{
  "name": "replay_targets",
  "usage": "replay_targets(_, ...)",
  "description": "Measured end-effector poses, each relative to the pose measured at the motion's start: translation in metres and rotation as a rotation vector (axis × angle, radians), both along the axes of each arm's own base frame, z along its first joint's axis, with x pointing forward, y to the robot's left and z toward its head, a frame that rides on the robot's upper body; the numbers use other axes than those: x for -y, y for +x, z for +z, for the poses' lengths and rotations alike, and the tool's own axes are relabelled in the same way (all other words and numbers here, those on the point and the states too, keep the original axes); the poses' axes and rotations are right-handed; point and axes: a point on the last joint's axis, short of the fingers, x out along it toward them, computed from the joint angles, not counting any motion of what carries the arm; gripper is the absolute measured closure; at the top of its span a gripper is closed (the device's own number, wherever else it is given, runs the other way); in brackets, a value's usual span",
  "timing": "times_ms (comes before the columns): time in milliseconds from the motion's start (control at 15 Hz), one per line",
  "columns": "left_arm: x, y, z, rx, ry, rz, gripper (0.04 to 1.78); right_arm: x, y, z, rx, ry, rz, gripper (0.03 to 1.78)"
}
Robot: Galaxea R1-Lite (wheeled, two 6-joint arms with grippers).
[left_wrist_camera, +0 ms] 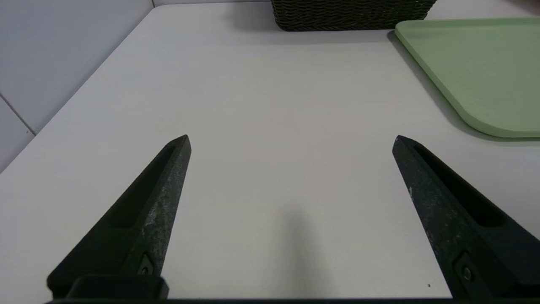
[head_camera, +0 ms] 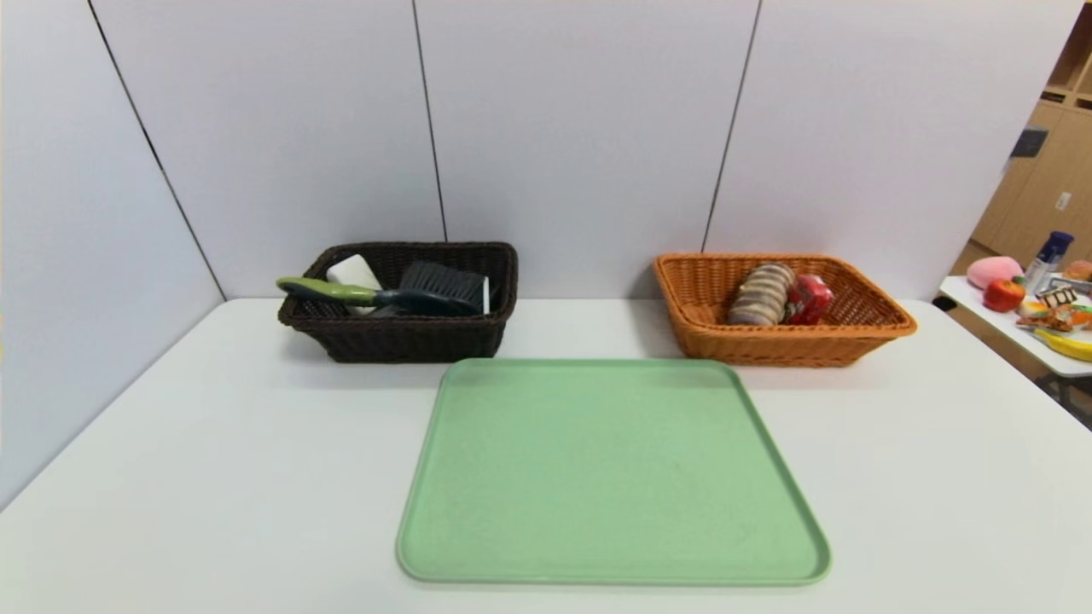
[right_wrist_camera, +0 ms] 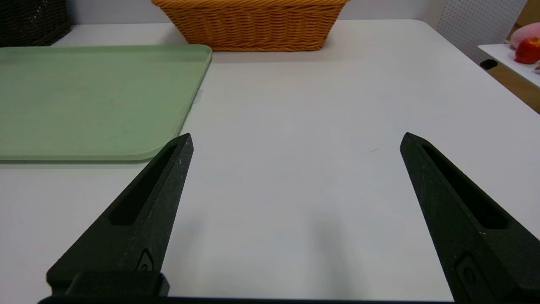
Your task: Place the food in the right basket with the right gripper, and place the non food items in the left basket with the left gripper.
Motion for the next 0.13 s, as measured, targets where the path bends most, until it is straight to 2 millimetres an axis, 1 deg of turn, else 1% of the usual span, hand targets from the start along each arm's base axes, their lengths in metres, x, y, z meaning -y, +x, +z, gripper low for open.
replay_targets(133, 0.0, 0.0, 0.0, 0.0, 0.0, 0.0, 0.13, 0.0, 0.0, 0.0001, 0.0, 0.0, 0.001, 0.12)
